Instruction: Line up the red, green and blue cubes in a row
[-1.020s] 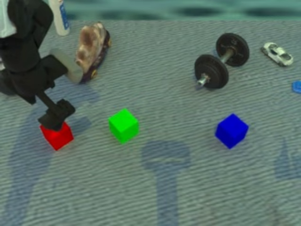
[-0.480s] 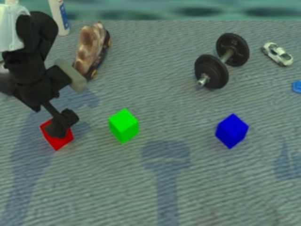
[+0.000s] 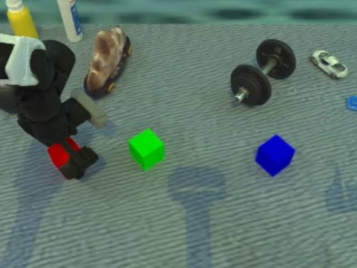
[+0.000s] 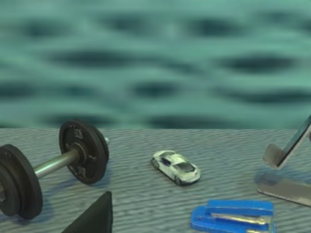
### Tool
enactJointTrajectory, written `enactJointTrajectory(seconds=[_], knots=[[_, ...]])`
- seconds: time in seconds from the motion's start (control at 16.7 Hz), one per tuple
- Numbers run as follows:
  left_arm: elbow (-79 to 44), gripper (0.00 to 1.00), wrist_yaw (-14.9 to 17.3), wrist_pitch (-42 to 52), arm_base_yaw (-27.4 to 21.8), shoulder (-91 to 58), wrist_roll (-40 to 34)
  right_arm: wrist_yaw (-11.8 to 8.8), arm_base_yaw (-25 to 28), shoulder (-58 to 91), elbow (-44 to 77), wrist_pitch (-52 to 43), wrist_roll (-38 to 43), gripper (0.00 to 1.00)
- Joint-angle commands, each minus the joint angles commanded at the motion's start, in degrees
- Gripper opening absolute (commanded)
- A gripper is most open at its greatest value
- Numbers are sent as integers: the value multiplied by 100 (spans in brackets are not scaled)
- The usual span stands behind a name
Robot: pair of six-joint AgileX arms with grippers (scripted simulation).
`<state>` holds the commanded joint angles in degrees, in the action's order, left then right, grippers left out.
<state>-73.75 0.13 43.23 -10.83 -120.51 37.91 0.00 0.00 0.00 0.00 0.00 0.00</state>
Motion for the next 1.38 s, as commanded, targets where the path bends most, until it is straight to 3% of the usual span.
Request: enactJointTrajectory(seconds=[0.12,0.9,1.38], knots=[[0,100,0,0,0,0,0,0,0,0,0,0,0,100],[0,2,0,0,0,0,0,0,0,0,0,0,0,100],[0,0,0,0,0,0,0,0,0,0,0,0,0,100]])
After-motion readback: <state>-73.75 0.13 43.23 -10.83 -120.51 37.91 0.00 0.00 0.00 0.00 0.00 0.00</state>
